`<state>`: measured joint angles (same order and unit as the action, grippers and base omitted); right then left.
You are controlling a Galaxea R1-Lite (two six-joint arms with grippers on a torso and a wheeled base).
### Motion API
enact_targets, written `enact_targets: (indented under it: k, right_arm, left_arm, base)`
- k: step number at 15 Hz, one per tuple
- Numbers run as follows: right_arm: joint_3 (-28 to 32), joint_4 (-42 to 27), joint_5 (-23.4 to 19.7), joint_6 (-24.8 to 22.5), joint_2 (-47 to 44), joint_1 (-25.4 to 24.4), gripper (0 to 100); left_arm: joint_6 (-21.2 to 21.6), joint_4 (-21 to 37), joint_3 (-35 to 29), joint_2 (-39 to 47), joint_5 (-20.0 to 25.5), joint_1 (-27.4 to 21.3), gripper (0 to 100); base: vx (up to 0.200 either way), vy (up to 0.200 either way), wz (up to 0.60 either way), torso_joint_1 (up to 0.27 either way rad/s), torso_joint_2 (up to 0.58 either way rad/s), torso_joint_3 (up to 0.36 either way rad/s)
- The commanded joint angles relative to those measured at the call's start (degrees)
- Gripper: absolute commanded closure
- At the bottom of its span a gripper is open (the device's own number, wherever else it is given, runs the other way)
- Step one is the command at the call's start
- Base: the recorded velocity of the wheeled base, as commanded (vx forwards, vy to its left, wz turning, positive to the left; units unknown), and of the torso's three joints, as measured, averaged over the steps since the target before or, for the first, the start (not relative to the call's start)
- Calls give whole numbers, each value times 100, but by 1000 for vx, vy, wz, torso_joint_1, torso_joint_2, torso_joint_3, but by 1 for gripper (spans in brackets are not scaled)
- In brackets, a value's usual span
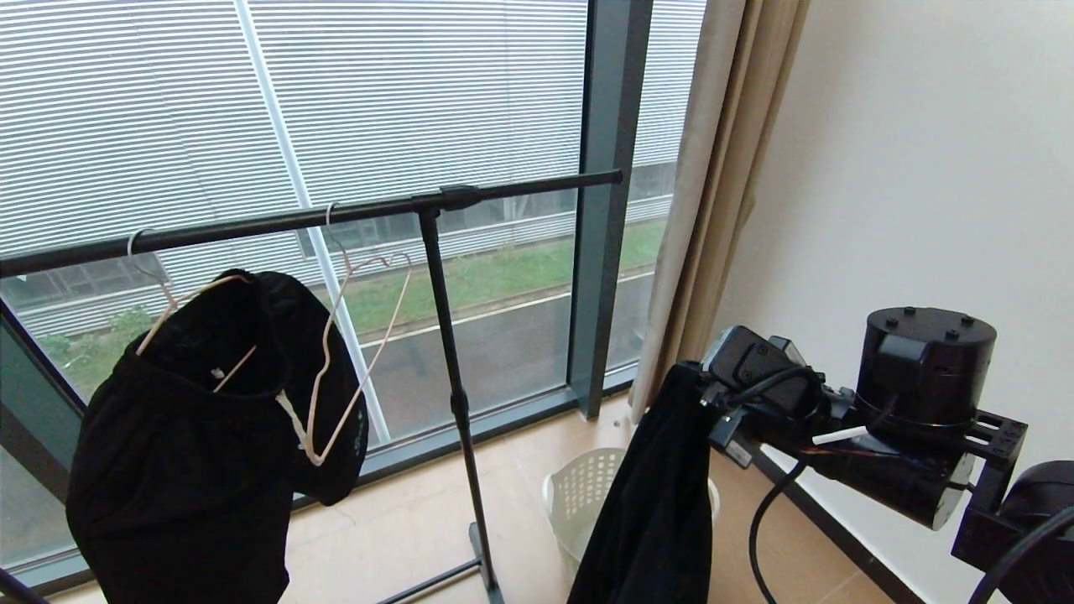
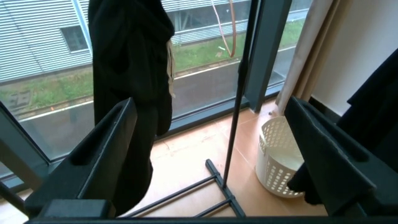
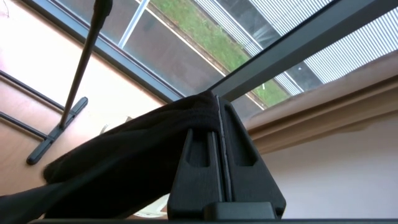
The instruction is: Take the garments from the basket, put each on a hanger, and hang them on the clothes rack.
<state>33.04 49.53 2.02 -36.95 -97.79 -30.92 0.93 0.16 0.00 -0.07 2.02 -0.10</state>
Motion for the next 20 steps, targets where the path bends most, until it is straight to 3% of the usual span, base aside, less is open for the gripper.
enact_targets:
  k: [1, 6, 17, 20]
  right_arm:
    - [27, 4, -9, 4, -29, -2, 100]
    - [-96, 338, -9, 4, -21, -11, 100]
    - [-104, 400, 0, -5, -144, -11, 100]
    - [-104, 408, 0, -5, -144, -11, 100]
  left_arm:
    - [-5, -7, 0, 7, 0, 1, 0]
    - [4, -7, 0, 7, 0, 1, 0]
    - [-5, -7, 0, 7, 0, 1, 0]
    - [4, 2, 0, 7, 0, 1, 0]
  base:
    - [0, 0, 0, 183, -359, -207]
    - [0, 0, 0, 91, -205, -112]
    - [0, 0, 600, 9, 1, -2]
    - [0, 0, 0, 0, 0, 0]
